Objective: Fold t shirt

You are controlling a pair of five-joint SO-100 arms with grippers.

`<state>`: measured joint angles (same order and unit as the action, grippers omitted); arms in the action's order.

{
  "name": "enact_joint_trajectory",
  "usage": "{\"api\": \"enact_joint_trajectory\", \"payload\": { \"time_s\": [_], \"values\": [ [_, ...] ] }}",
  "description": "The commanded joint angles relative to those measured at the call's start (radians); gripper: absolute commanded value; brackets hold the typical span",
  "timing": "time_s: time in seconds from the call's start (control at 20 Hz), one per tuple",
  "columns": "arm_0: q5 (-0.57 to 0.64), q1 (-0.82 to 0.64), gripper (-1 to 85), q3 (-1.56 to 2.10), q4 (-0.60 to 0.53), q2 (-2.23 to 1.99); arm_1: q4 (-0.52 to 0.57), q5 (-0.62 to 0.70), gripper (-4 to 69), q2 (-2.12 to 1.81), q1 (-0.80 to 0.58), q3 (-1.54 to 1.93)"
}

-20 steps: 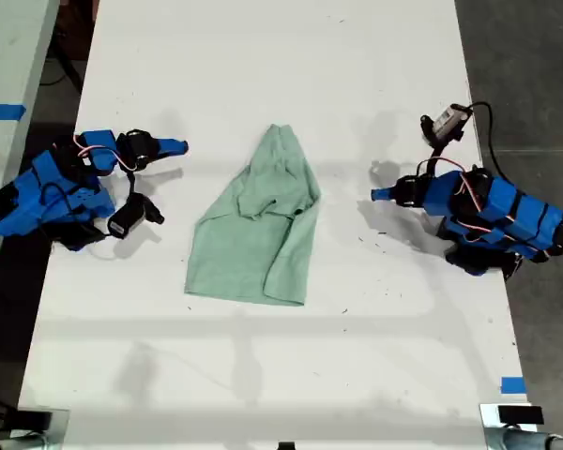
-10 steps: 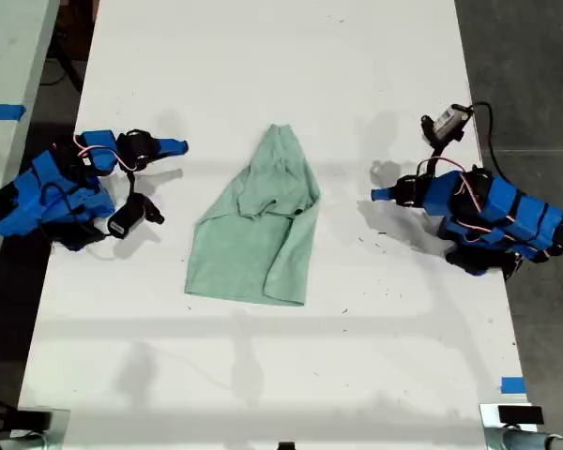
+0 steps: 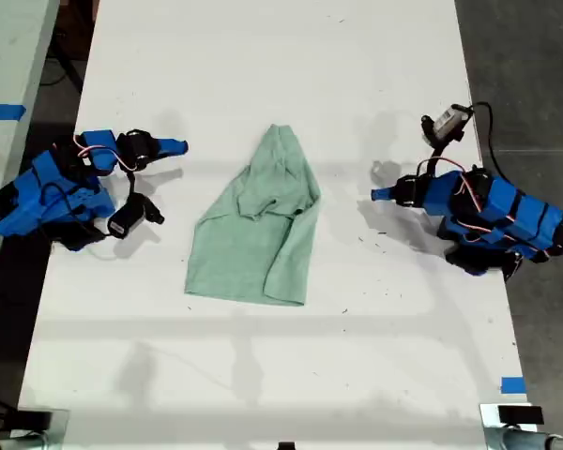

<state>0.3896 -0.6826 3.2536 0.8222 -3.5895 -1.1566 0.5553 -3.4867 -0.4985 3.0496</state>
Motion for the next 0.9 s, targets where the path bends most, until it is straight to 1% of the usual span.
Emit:
{"api": "enact_joint_trajectory", "payload": {
  "time_s": [0.0,0.85],
  "values": [
    [-0.009,0.005,-0.2,0.041,-0.006,-0.008,-0.02,-0.006,1.9,-0.014,-0.009,0.055],
    [-0.008,0.005,-0.2,0.041,-0.006,-0.008,-0.023,-0.011,1.9,-0.014,-0.009,0.055]
  ]
}}
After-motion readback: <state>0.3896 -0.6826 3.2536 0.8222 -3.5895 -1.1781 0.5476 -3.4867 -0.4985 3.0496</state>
